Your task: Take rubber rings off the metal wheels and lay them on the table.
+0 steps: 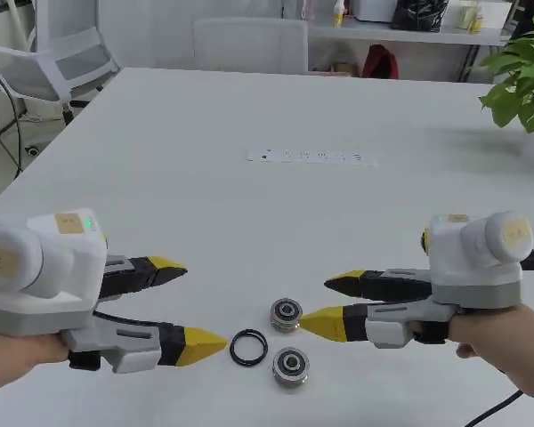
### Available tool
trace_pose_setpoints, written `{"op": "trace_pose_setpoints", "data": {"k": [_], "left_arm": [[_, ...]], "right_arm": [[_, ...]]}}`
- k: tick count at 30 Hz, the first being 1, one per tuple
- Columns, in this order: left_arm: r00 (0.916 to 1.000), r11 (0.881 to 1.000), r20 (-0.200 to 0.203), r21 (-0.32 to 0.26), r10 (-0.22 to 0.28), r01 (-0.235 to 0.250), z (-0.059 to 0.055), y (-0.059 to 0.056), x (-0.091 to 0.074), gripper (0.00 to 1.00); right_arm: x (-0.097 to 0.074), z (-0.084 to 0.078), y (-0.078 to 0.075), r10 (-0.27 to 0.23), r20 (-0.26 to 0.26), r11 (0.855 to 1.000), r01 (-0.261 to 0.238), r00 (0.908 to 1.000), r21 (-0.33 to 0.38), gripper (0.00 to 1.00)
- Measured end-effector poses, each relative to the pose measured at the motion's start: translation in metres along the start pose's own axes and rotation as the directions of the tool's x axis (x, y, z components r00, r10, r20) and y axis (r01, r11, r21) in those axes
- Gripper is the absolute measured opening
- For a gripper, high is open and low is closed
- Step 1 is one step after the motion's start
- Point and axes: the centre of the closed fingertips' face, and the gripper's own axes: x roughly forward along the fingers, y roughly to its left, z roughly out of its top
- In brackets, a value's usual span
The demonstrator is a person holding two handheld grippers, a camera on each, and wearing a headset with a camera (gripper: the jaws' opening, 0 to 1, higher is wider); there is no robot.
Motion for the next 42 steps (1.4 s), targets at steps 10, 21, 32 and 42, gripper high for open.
{"op": "trace_pose_setpoints", "data": {"k": [10,21,32,42], "left_arm": [[0.9999,1.000,0.007,0.008,0.011,-0.011,0.001,-0.001,-0.004,0.66],[0.9996,1.000,0.005,0.014,0.027,-0.027,-0.004,-0.003,-0.009,0.68],[0.9992,0.998,-0.002,0.043,0.040,-0.040,-0.006,-0.003,-0.012,0.70],[0.9990,0.997,0.001,0.067,0.045,-0.045,-0.008,-0.005,-0.015,0.73]], "right_arm": [[-0.021,-0.011,-0.004,-0.050,-0.007,0.995,0.049,0.9987,-0.084,0.63],[-0.034,-0.026,-0.004,-0.085,-0.035,0.984,0.078,0.9958,-0.161,0.70],[-0.040,-0.035,-0.002,-0.106,-0.051,0.973,0.093,0.9931,-0.209,0.75],[-0.044,-0.038,-0.003,-0.121,-0.046,0.971,0.109,0.9915,-0.214,0.79]]}}
